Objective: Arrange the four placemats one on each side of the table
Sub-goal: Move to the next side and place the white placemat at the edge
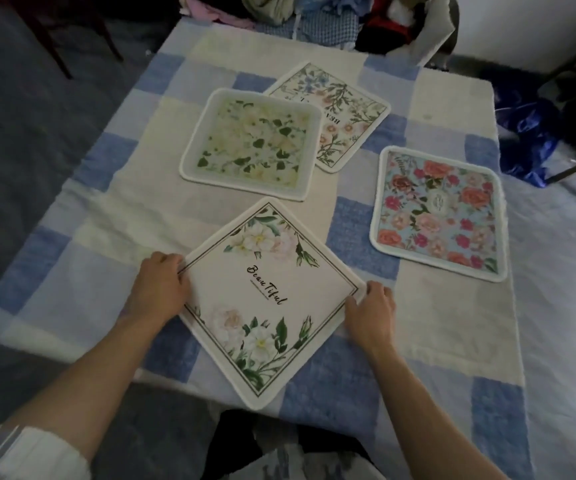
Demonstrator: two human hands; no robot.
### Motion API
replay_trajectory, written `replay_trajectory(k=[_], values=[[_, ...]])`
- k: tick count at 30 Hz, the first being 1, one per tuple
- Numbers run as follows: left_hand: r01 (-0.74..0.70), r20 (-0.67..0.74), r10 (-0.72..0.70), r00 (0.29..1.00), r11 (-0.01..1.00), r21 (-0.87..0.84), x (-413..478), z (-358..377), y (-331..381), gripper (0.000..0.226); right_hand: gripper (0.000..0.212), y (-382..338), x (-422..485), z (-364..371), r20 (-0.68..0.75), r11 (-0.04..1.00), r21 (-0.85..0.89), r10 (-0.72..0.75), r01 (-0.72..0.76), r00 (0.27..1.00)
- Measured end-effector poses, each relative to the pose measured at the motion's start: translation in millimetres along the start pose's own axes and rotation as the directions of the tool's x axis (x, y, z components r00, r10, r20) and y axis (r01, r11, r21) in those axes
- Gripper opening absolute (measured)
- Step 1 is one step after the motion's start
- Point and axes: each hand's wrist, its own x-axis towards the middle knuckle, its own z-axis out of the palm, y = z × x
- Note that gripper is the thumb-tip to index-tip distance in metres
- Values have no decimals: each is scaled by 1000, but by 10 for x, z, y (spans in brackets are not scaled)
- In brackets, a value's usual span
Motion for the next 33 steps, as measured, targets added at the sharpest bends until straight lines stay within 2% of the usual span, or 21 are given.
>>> replay_trajectory(k=[5, 11, 15, 17, 19, 21, 24, 27, 33], values=[[30, -4, -30, 1000, 999, 17, -53, 15, -14, 22, 29, 78, 87, 3, 5, 999, 13, -43, 43, 999], [-2, -7, 2, 1000, 1000, -16, -171, -29, -49, 10, 46, 14, 50, 52, -40, 999, 45, -28, 30, 999], [7, -7, -7, 1000, 1000, -10, -300, -50, -94, 9, 40, 1, 63, 86, -41, 995, 47, -87, 89, 995], [-14, -47, 12, 999, 999, -29, -422, -58, -85, 4, 39, -24, 97, 83, -30, 993, 38, -107, 109, 994], [-34, -98, 29, 995, 998, -44, -560, -42, -70, 8, 42, -49, 140, 70, -11, 991, 19, -132, 133, 991], [7, -73, -10, 997, 999, -42, -688, -17, -73, 2, 44, -72, 183, 56, 7, 987, -6, -164, 164, 987], [96, -39, -98, 994, 994, -47, -871, 59, -109, 8, 51, -116, 232, 35, 51, 978, -22, -208, 210, 977], [120, -31, -122, 992, 992, -33, -992, 123, -118, 10, 48, -150, 247, 17, 74, 968, -15, -248, 249, 966], [168, -7, -169, 986, 984, -67, -857, 78, -25, 15, 45, -101, 37, 43, 85, 974, 56, -225, 221, 971]])
